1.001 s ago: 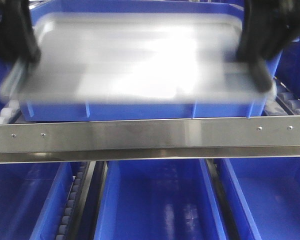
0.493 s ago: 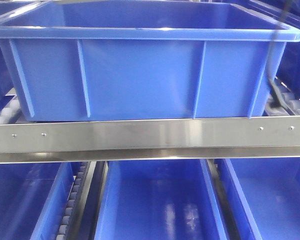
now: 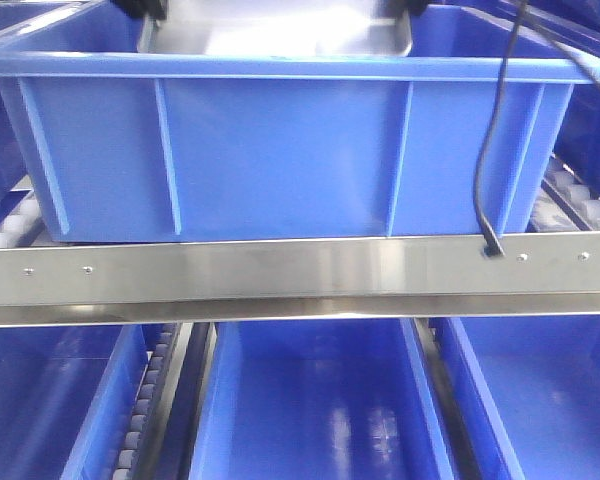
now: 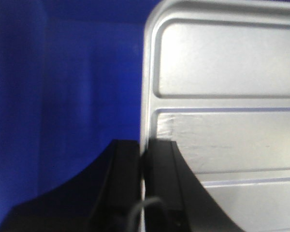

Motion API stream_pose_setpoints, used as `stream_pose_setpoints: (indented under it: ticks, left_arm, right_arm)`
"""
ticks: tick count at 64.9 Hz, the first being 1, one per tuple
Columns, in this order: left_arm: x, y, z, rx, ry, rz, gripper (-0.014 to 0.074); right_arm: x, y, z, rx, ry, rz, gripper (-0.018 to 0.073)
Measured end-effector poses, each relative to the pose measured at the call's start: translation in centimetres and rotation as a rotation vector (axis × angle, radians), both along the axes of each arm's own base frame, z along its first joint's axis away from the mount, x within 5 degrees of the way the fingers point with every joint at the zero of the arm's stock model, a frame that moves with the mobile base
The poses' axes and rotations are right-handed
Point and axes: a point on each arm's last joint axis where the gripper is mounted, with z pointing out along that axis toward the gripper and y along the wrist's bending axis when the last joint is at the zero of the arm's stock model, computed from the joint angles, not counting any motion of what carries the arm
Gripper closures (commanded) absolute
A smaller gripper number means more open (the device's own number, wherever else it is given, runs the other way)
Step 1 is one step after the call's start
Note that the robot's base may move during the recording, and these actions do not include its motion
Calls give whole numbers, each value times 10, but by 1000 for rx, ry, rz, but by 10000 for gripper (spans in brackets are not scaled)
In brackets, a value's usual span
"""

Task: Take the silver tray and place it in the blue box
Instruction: 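Lower the tray into the blue bin and open both grippers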

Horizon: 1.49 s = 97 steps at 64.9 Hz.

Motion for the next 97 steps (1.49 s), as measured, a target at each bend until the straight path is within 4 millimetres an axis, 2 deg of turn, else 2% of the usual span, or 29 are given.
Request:
stream_pose_setpoints:
  ticks: [10,22,25,35,40,50,53,60,62,67,77,82,93,97]
  left_arm:
    - [4,-2,-7,5,6,-2,581]
    - [5,-1,-7,19,-8,-3,377]
    - [5,-2,-7,20,-10,-4,354]
    - [8,4,-6,-8,-12,11,351]
    - [11,8,-4,-24,-25,22,351]
    - [14,14,-3,-32,-33,37,352]
    - [14,14,-3,-33,-36,37,380]
    - [14,12,-2,-45,-34,34,587]
    - [14,12,-2,-46,-35,33,615]
    - [13,9,0,-51,-41,26,603]
    - [14,8,2,-61,-64,22,602]
    - [10,10,8,-63,-68,24,598]
    - [-16,20,35,-97,-146,17,598]
    - [-26,24,35,-107,-168,11,598]
  right_arm:
    - [1,0,-1,-1,2,0,504]
    - [1,1,-1,12,-4,3,485]
    - [1,2,0,12,-6,5,444]
    - [2,3,1,16,-21,10,177]
    - [3,2,1,23,-32,10,140]
    - [7,-8,3,28,-45,-12,149]
    - [8,-10,3,26,-46,-17,186]
    - [8,-11,3,26,-46,-19,452]
    - [8,-11,3,26,-46,-19,516]
    - [9,-10,3,28,-52,-16,491]
    - [9,-10,5,34,-67,-13,508]
    - [5,-11,12,40,-83,-12,508]
    - [-14,-12,33,52,-165,28,508]
    - [-25,-9,35,49,-205,67,508]
